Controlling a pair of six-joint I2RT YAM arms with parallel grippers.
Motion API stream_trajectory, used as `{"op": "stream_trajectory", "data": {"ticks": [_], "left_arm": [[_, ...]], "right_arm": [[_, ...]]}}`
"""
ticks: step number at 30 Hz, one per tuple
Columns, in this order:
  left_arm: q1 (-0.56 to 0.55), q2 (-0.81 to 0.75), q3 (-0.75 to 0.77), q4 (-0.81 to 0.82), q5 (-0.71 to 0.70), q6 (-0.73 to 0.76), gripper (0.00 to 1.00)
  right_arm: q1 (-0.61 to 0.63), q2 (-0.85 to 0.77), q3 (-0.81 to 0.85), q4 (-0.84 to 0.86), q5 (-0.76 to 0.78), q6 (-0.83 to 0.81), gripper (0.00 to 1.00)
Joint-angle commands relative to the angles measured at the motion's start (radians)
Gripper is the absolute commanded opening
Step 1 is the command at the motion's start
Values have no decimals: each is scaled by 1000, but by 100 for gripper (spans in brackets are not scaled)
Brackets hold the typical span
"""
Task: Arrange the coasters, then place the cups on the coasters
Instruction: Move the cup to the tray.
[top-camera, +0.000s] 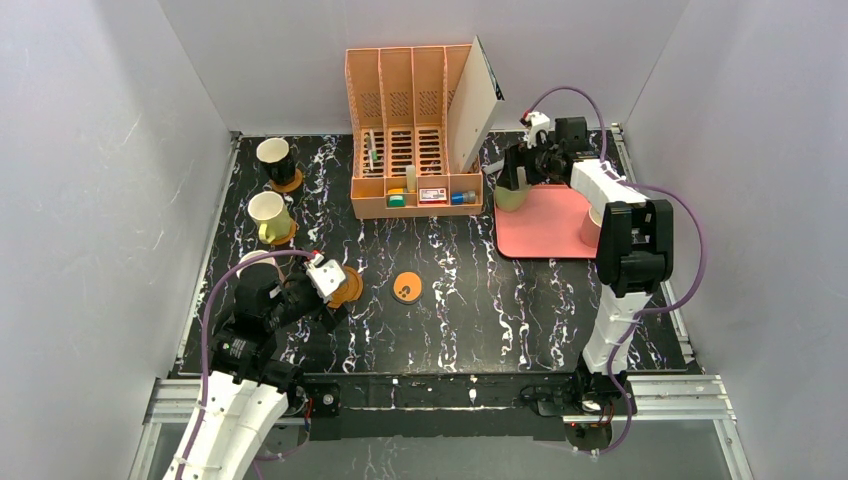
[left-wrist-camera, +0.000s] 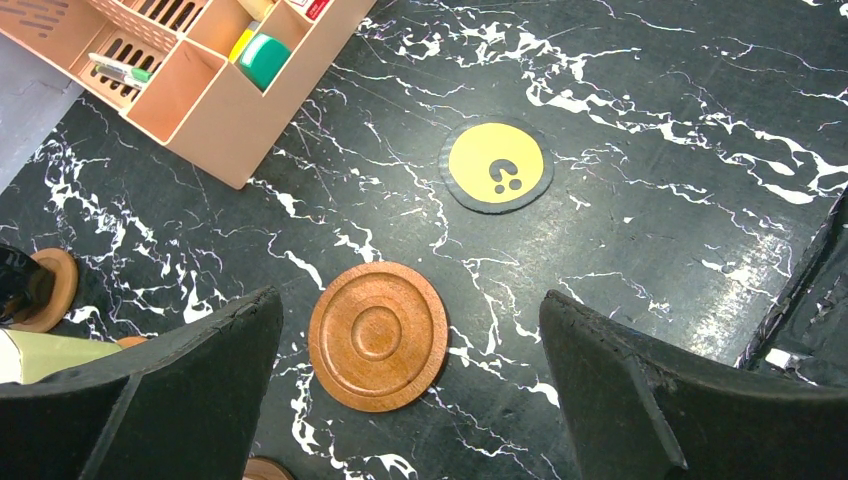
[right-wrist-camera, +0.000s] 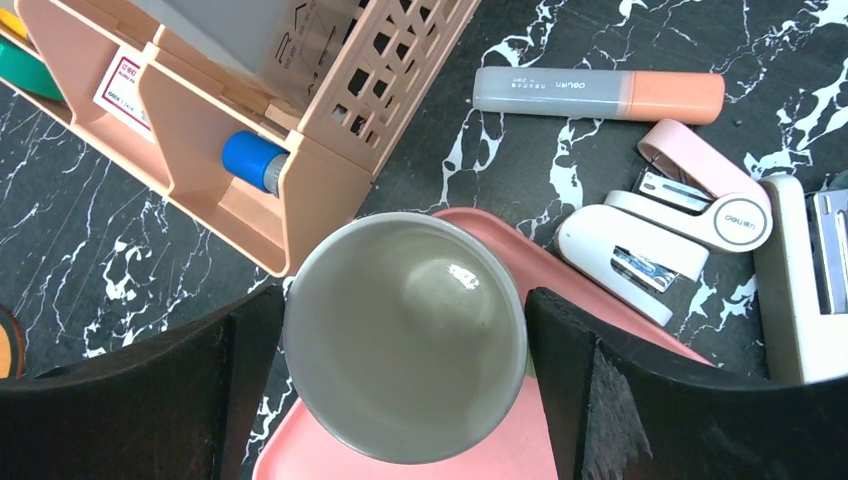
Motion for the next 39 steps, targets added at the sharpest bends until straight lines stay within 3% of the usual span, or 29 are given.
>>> {"op": "stream_trajectory", "data": {"ticks": [1, 24, 33, 39], "left_arm": [[7, -4, -5, -19, 21, 7, 98], [9, -2, -4, -19, 19, 7, 98], [11, -4, -3, -20, 17, 6, 98], [12, -1, -3, -18, 15, 7, 98]], "right_arm": [[-6, -46, 12, -71, -36, 6, 98], [-22, -244, -224, -127, -104, 16, 98], [-98, -309, -279, -114, -159, 27, 98], [-100, -394, -361, -74, -171, -39, 98]]}}
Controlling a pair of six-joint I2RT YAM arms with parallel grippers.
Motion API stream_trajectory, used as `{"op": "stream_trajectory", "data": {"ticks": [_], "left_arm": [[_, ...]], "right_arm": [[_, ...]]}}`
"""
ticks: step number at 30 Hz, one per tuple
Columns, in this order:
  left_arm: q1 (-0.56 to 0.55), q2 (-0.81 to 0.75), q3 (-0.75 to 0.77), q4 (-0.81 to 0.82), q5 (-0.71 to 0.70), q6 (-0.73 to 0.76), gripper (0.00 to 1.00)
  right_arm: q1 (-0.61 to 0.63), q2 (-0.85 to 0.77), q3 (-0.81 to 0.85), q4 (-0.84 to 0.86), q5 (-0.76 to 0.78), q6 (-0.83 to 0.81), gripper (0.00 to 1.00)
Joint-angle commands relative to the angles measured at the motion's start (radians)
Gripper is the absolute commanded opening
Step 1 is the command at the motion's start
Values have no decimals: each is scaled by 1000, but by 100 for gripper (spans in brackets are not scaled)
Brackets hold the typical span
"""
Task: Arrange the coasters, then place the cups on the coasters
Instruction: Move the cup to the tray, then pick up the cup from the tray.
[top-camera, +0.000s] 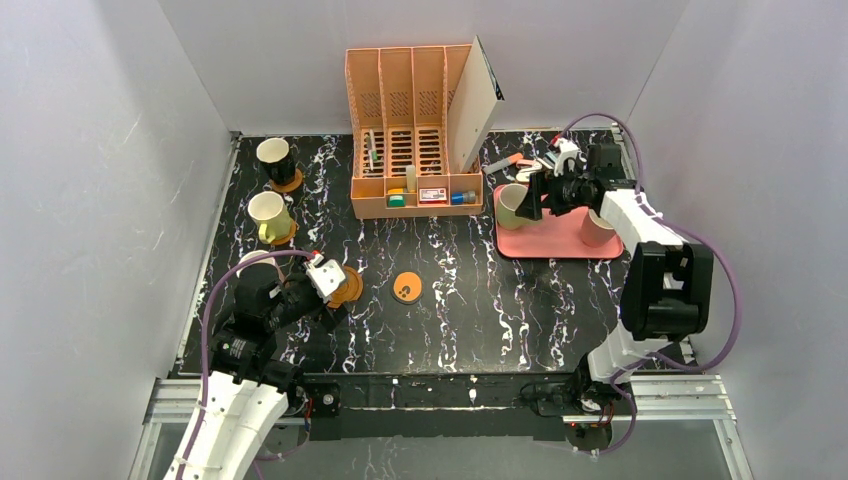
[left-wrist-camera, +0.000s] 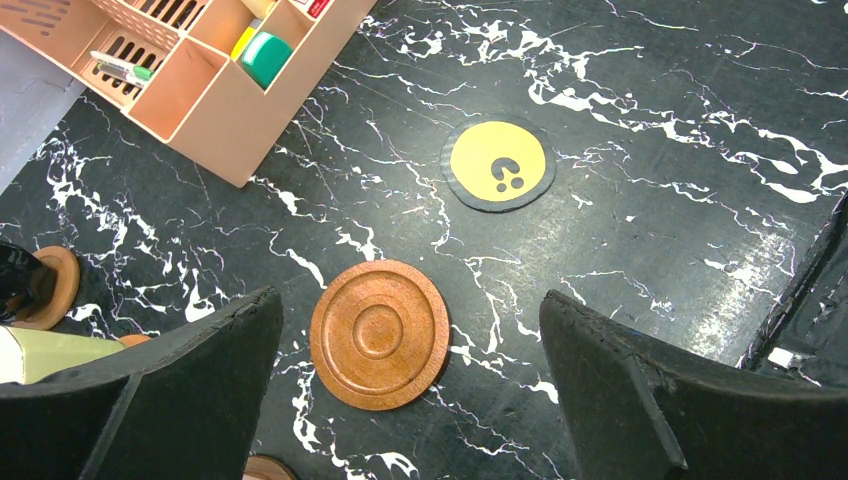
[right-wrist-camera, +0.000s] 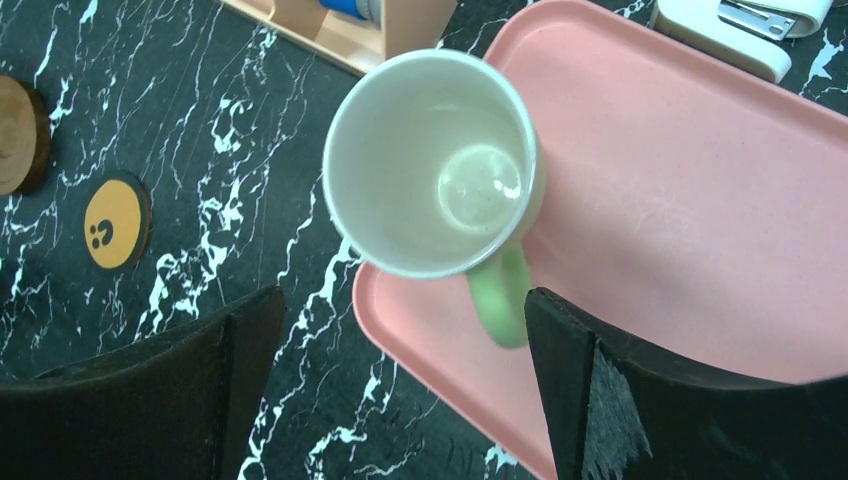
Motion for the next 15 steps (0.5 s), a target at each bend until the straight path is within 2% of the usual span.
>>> {"op": "stream_trajectory", "data": {"ticks": [1, 15], "left_arm": [[8, 1, -2, -15, 12, 4, 98], [10, -5, -3, -15, 8, 2, 98]], "right_arm": [[-1, -93, -49, 48, -43, -56, 98], [-1, -138, -159, 185, 24, -220, 96]]}}
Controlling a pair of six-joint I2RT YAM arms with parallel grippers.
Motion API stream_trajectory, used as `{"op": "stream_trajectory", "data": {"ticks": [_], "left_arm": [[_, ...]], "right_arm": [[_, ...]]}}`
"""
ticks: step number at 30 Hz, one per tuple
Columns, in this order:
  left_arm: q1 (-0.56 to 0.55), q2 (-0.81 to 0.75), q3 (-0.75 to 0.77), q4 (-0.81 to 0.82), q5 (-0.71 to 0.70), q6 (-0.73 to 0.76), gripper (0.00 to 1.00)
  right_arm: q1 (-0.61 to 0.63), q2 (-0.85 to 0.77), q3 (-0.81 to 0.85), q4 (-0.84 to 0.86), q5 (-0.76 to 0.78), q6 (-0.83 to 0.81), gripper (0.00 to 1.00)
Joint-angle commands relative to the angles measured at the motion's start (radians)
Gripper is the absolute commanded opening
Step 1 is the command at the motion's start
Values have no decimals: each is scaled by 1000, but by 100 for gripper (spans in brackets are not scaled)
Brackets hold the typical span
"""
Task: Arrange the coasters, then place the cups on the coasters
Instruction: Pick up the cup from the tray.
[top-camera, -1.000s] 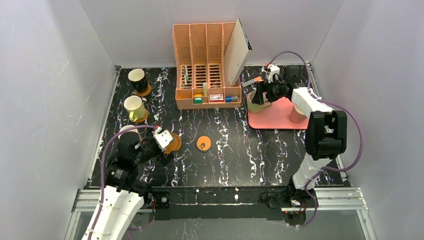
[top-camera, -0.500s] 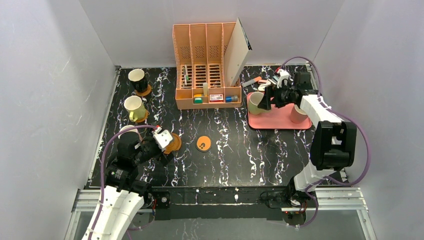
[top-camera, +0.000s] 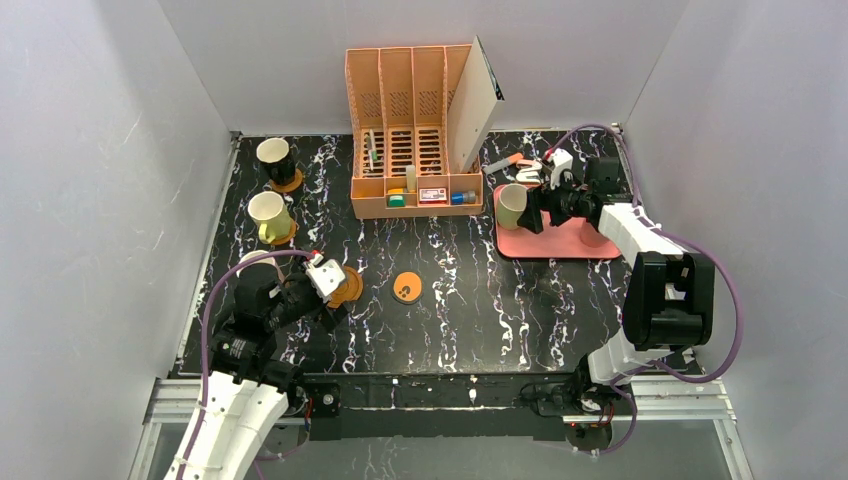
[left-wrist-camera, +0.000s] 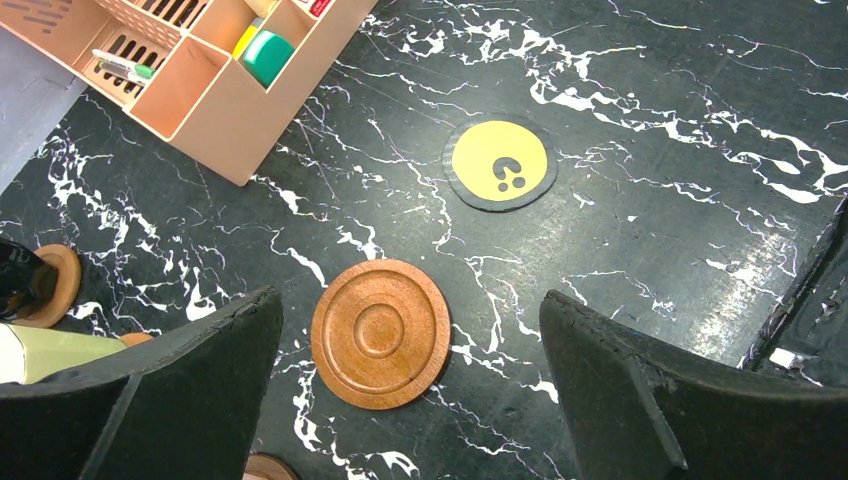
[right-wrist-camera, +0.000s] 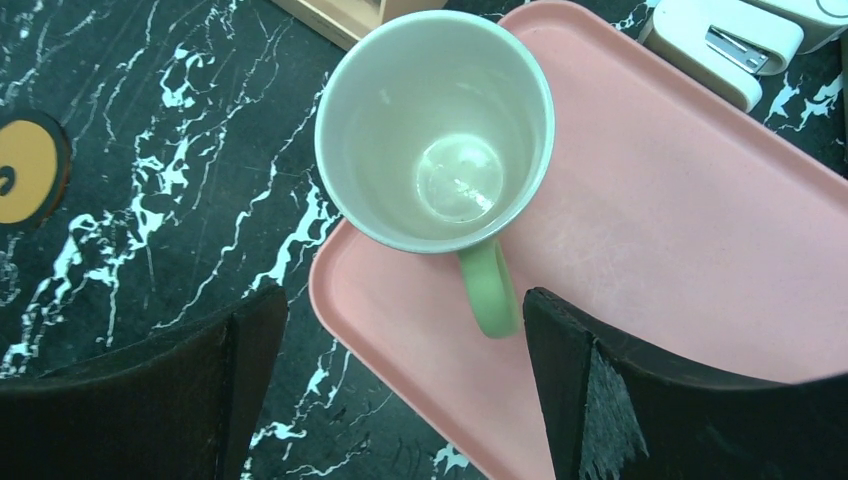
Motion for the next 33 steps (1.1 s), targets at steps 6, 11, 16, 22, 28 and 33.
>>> {"op": "stream_trajectory", "data": {"ticks": [6, 11, 16, 22, 28, 33], "left_arm": [[6, -6, -3, -14, 11, 4, 98], [8, -8, -4, -14, 11, 5, 98], [9, -9, -4, -15, 11, 5, 98], [9, -10, -4, -16, 10, 6, 98], [10, -12, -5, -16, 12, 7, 98], [11, -13, -5, -18, 14, 8, 98]], "right_arm": [[0, -41, -20, 86, 13, -68, 90], [0, -30, -35, 120, 26, -66, 89], [10, -3, -32, 135, 57, -66, 88], [26, 10, -33, 156, 88, -62, 88], [39, 25, -39, 171, 103, -64, 85], [51, 44, -29, 148, 102, -78, 81]]}}
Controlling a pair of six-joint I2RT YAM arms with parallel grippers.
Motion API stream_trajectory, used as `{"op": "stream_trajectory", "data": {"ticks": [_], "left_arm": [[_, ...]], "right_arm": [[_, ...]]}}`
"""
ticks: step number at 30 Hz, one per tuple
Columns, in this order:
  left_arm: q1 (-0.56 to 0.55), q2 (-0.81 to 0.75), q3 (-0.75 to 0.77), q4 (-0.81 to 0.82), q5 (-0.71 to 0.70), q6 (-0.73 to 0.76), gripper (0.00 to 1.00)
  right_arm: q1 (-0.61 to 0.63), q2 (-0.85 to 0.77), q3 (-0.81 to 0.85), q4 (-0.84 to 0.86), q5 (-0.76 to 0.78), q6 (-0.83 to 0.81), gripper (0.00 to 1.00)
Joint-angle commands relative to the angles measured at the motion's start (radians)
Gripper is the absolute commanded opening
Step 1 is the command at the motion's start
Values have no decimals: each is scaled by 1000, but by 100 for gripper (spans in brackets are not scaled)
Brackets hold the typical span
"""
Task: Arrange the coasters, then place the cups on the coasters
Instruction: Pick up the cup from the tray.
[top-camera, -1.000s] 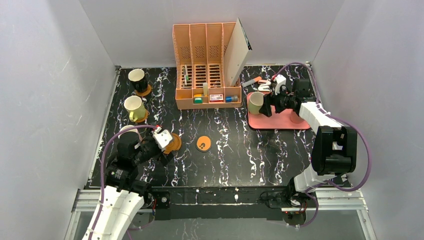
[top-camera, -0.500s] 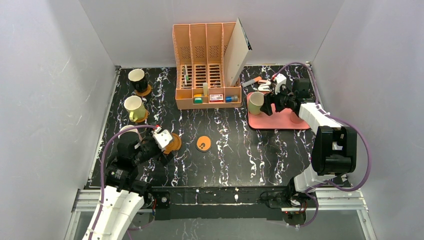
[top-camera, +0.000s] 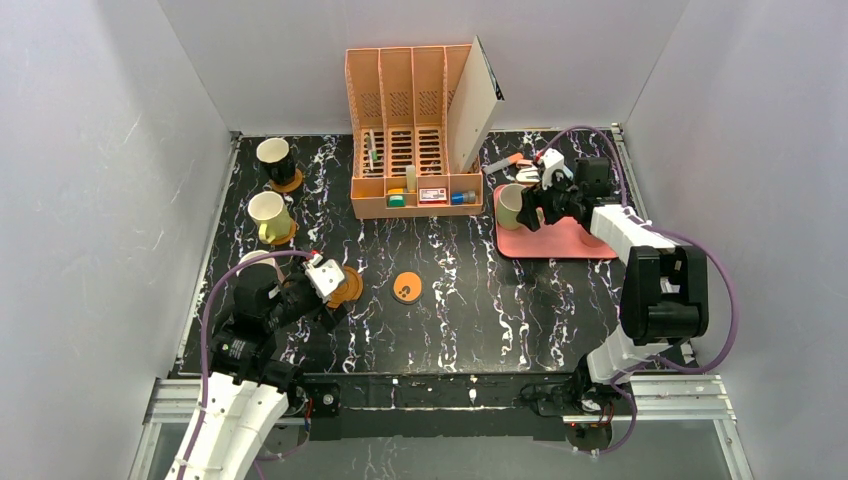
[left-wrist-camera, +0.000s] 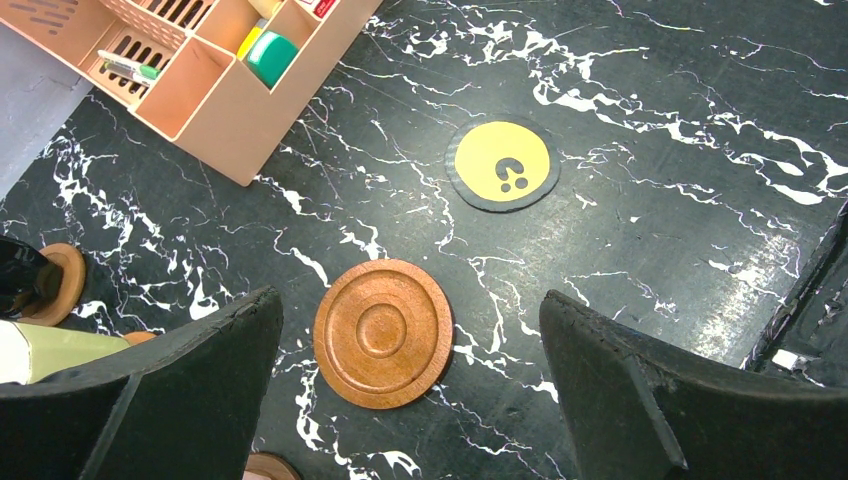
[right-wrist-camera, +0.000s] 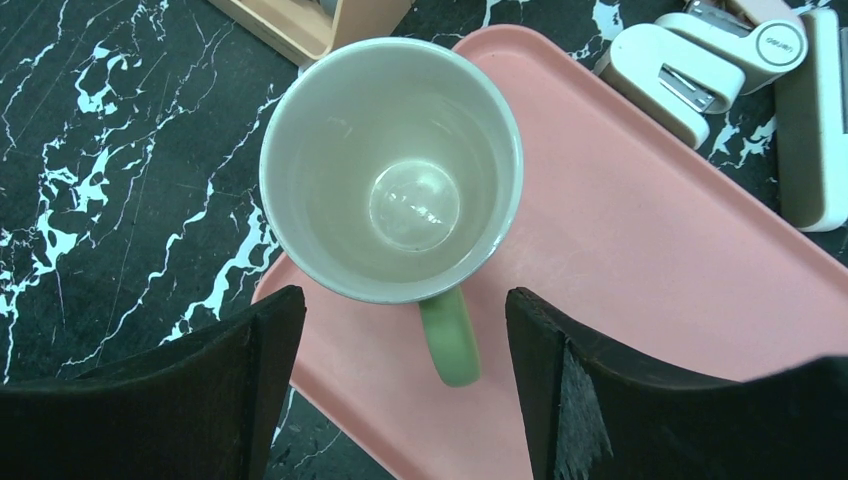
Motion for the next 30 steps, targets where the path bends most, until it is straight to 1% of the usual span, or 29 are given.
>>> {"op": "stream_trajectory", "data": {"ticks": [1, 14, 18, 27, 30], "left_arm": [[8, -7, -5, -17, 13, 8, 98], [12, -12, -5, -20, 17, 9, 98], [13, -13, -6, -20, 20, 11, 98], [14, -13, -5, -21, 22, 12, 98], [15, -13, -4, -21, 23, 11, 98]], "right_arm": [[11, 17, 9, 14, 0, -28, 81], [15, 56, 22, -3, 7, -27, 71], [17, 65, 29, -10, 13, -25, 70], [17, 59, 28, -6, 23, -25, 59], [18, 57, 28, -3, 29, -24, 52]]}}
